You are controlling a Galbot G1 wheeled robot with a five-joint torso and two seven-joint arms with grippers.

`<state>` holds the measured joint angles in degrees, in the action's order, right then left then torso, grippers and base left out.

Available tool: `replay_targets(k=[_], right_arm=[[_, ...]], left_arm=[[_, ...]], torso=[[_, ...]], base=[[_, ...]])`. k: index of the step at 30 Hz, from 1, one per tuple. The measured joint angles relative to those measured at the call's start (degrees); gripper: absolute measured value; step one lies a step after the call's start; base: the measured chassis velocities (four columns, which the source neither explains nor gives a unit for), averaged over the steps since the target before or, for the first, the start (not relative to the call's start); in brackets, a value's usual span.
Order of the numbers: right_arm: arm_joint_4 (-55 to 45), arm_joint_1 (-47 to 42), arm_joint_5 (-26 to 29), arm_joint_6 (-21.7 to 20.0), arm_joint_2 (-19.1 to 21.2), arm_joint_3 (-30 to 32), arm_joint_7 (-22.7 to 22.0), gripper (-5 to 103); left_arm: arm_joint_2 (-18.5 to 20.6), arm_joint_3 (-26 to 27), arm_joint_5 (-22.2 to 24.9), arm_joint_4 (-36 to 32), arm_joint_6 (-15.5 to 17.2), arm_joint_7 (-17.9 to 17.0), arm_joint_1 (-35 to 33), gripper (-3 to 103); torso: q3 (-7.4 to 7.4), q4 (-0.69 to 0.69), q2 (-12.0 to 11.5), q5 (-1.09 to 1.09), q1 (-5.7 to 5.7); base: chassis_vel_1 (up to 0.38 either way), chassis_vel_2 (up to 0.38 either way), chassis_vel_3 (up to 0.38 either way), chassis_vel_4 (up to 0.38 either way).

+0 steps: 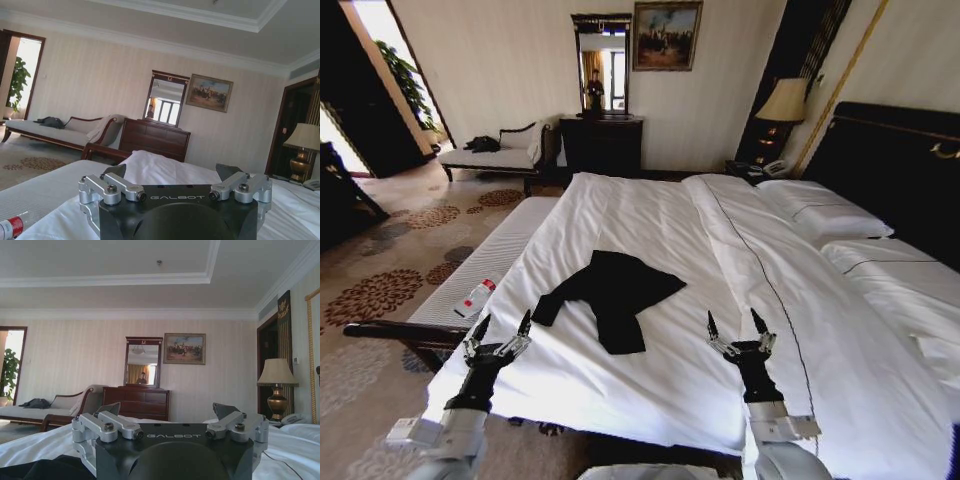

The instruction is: Fold the clothes on the bed.

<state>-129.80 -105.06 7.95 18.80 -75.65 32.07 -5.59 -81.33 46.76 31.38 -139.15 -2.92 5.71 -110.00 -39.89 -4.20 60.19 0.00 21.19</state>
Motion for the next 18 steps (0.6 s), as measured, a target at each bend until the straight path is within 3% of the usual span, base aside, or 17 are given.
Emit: replay_targets(k=[18], right_arm=[[0.16, 0.06, -0.52, 0.14, -0.25, -0.53, 0.11, 100]], left_arm=[[-0.16, 0.25, 0.04, -0.02, -0.21, -0.21, -0.15, 100]], torso=[[0.00, 0.00, 0.00, 0.00, 0.00]], base=[[0.000, 0.058, -0.002, -0.054]])
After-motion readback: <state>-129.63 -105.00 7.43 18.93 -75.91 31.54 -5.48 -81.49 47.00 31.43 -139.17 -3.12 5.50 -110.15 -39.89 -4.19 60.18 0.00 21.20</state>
